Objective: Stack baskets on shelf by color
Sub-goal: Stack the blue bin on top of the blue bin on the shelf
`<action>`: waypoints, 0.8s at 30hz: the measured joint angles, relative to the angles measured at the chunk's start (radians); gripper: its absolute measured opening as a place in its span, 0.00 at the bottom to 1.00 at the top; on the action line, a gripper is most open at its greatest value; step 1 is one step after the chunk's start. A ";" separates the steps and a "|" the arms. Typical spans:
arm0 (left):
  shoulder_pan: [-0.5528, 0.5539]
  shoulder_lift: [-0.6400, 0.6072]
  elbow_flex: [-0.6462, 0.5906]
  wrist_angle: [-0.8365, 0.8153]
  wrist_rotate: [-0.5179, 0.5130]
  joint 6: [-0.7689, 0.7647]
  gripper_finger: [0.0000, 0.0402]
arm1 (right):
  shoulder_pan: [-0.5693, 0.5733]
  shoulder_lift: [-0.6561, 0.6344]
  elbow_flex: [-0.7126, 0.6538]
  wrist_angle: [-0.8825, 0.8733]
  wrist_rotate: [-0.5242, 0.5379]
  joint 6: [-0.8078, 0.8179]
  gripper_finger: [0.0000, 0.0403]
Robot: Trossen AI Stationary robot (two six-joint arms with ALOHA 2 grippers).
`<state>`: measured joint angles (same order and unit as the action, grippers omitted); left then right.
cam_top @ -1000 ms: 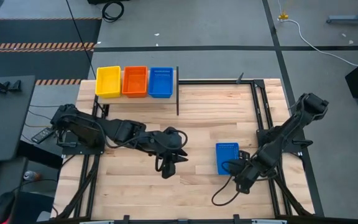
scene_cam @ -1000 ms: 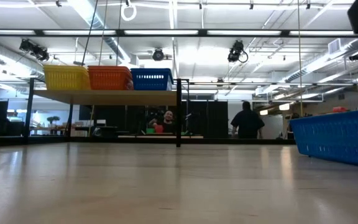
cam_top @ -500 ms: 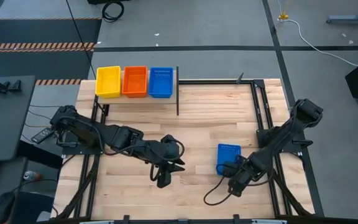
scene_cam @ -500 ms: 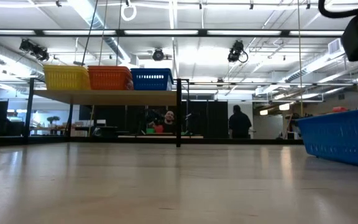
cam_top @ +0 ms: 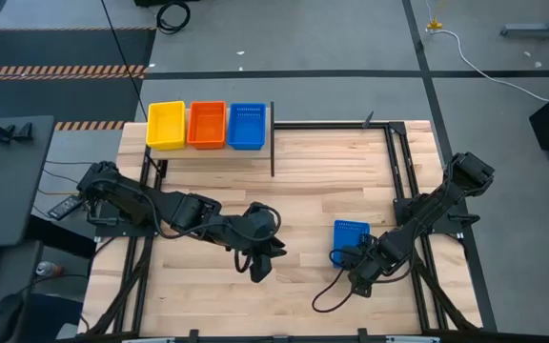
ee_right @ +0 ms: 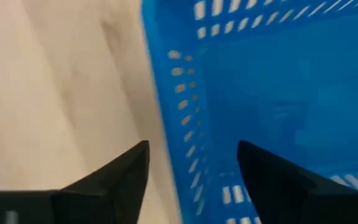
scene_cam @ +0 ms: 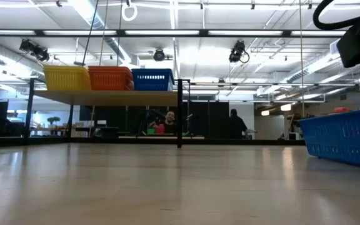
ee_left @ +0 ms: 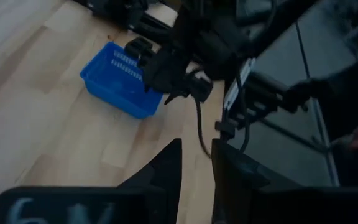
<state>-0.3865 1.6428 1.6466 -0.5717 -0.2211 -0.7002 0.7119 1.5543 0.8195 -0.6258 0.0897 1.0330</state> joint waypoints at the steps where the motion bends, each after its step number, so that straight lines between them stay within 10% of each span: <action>1: 0.000 0.000 0.000 0.004 -0.009 -0.018 0.23 | -0.002 0.000 0.000 -0.009 0.012 -0.013 0.58; 11: -0.023 0.000 0.000 0.043 -0.047 -0.156 0.18 | -0.059 -0.008 0.000 -0.027 0.033 -0.241 0.05; 24: -0.039 0.000 0.103 -0.018 -0.052 0.064 0.09 | -0.181 -0.052 0.283 -0.131 0.270 -0.496 0.02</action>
<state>-0.4255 1.6428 1.7497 -0.5892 -0.2734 -0.6366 0.5307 1.5018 1.1026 -0.7565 0.3599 0.5374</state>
